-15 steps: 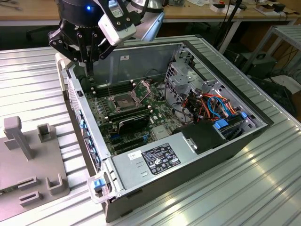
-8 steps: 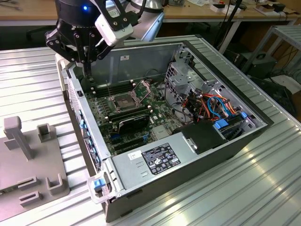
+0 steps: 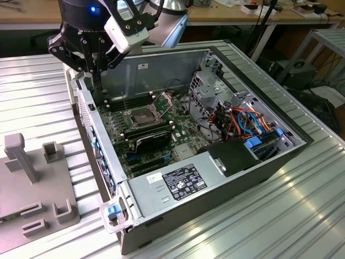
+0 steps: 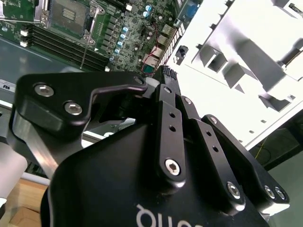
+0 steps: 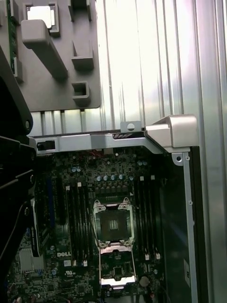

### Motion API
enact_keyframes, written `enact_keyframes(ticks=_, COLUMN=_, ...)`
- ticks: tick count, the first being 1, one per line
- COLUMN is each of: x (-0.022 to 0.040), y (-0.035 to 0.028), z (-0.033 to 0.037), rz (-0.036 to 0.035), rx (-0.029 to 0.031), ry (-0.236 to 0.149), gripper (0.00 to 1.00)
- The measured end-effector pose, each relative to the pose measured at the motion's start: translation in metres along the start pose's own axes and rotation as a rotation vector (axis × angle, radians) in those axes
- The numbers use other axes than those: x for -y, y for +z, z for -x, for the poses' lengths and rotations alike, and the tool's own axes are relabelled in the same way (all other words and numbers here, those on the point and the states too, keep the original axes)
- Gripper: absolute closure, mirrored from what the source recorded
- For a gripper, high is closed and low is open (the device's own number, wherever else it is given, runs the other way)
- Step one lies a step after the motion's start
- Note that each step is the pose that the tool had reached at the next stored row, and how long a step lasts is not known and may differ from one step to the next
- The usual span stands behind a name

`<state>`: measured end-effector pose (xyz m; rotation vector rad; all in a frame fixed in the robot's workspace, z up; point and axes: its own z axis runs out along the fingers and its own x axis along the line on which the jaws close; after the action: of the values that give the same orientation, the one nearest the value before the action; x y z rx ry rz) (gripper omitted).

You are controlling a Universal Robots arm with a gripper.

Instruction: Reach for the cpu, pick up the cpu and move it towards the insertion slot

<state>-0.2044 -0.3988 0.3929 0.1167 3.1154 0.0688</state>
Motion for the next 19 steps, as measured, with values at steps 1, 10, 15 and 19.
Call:
enact_keyframes(ticks=1, x=0.0, y=-0.0001, z=-0.0006, rz=-0.0001, rx=-0.0001, ry=0.0, gripper=0.89)
enact_keyframes(ticks=10, x=0.0005, y=-0.0002, z=-0.0067, rz=-0.0001, rx=-0.0002, ry=0.0, gripper=0.89)
enact_keyframes(ticks=15, x=0.0008, y=-0.0002, z=-0.0105, rz=0.0, rx=-0.0003, ry=0.0, gripper=0.89)
enact_keyframes(ticks=19, x=0.001, y=-0.0003, z=-0.014, rz=0.0, rx=-0.0003, ry=0.0, gripper=0.89)
